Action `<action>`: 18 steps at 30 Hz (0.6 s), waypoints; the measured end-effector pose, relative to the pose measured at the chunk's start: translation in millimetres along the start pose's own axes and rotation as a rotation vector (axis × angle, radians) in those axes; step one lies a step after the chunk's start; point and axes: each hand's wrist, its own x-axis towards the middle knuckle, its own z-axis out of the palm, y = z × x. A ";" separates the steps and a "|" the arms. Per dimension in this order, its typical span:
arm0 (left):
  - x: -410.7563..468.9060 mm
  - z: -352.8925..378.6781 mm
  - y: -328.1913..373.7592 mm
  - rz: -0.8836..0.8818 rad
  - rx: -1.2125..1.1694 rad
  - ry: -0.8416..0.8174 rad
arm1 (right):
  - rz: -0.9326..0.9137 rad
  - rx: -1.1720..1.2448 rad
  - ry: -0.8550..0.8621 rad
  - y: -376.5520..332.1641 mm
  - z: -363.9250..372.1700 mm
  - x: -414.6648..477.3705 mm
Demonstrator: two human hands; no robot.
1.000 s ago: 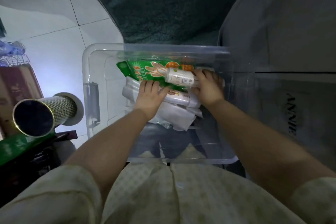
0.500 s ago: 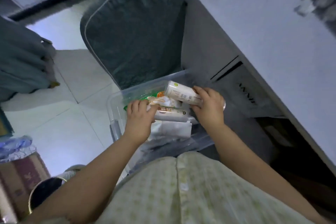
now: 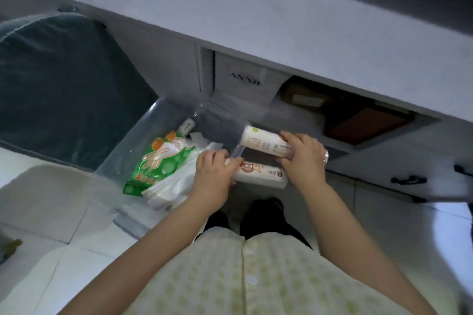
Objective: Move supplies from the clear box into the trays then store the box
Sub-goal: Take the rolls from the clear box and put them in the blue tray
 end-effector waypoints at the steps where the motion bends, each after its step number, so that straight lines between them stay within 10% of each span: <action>1: 5.5 0.2 13.0 0.039 -0.004 -0.011 | 0.038 0.005 0.020 16.4 -5.8 -7.8; 18: 112.1 38.1 402.3 0.596 -0.007 0.035 | 0.422 0.047 0.370 380.9 -184.0 -156.1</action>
